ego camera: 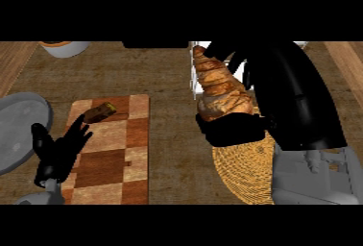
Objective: Pick the croissant from the placemat and place it in the tiered shelf
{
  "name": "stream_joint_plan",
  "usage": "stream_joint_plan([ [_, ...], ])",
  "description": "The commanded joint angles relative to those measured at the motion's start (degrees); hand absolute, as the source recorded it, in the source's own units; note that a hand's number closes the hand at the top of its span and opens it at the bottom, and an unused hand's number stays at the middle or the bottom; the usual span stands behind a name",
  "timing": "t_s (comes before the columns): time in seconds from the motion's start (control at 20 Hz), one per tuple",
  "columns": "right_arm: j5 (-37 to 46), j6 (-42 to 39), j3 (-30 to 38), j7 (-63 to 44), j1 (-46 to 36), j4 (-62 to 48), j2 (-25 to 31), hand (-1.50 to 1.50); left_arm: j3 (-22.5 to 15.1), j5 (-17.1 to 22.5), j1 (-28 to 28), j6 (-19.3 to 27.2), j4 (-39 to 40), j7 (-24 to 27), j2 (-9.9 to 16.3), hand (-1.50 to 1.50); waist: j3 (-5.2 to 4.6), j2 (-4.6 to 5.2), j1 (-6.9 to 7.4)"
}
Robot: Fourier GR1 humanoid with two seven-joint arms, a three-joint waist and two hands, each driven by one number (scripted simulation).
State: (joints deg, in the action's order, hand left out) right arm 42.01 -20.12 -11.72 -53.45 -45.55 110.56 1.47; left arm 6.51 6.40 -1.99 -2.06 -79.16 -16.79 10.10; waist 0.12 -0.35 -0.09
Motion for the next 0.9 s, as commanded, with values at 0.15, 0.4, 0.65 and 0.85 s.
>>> stream_joint_plan([
  [0.15,-3.2,-4.4,11.1,-5.2,-10.5,-2.7,2.6,1.50,2.5,2.5,-1.3,-3.1,1.6,-1.6,2.6,0.00,-0.16,0.24,0.13],
  [0.4,-4.6,-1.9,19.2,0.0,-20.5,-15.5,8.0,1.50,-0.5,-0.5,-1.6,0.5,1.5,-1.2,-1.3,0.00,-0.16,0.37,0.44],
  [0.65,-4.2,1.1,21.1,6.6,-26.0,-29.2,11.2,1.50,-1.7,-2.7,-0.9,2.0,1.4,-0.7,-2.2,0.00,-0.16,0.47,0.77],
  [0.85,-4.6,2.3,21.8,14.8,-26.1,-38.1,14.1,1.50,1.0,0.1,-5.1,-0.2,1.7,-4.2,0.7,0.00,-0.16,0.60,0.81],
])
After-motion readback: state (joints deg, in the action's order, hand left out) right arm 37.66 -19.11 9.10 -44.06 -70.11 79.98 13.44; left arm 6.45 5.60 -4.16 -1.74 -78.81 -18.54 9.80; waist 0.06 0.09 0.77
